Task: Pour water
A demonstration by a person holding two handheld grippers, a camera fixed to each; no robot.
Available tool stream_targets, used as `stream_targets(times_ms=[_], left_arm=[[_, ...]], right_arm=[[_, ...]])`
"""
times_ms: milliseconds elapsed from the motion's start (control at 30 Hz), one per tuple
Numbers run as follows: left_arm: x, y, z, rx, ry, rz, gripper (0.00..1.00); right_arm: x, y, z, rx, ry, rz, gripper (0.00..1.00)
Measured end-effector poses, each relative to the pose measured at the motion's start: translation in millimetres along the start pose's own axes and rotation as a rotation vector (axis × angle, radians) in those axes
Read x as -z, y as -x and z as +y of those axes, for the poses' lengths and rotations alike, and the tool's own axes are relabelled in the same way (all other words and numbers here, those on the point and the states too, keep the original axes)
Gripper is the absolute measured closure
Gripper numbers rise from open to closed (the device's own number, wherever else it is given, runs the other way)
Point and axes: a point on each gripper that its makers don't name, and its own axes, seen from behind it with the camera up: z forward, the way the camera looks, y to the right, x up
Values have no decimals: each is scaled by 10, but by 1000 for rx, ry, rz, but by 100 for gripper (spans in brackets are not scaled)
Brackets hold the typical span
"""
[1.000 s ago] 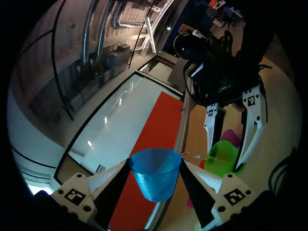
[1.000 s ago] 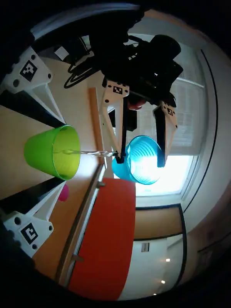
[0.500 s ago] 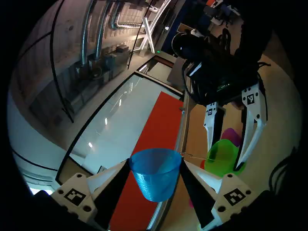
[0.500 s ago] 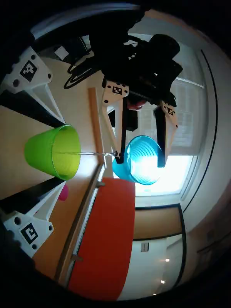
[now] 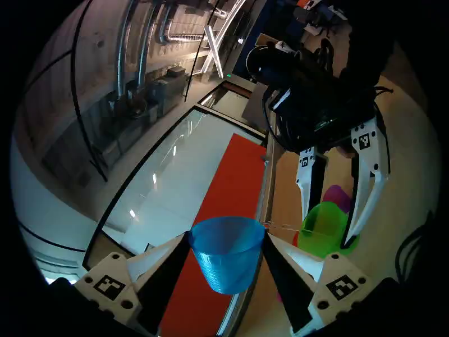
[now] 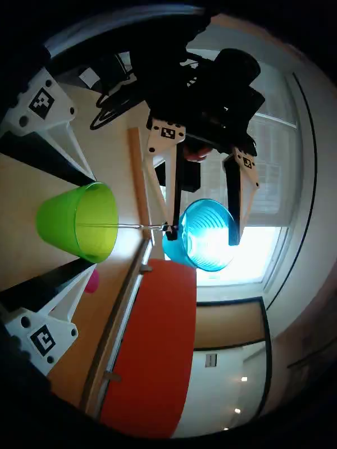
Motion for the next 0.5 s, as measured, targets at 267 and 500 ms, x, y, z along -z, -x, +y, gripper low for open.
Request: stream_targets(times_ms=[267, 500], left_arm=[[-2, -8, -3, -9, -1, 2, 11], [4, -16, -15, -28, -2, 1, 11]], right_arm=[[9, 4, 20, -1, 3, 0, 8], [13, 7, 15, 1, 1, 1, 8]])
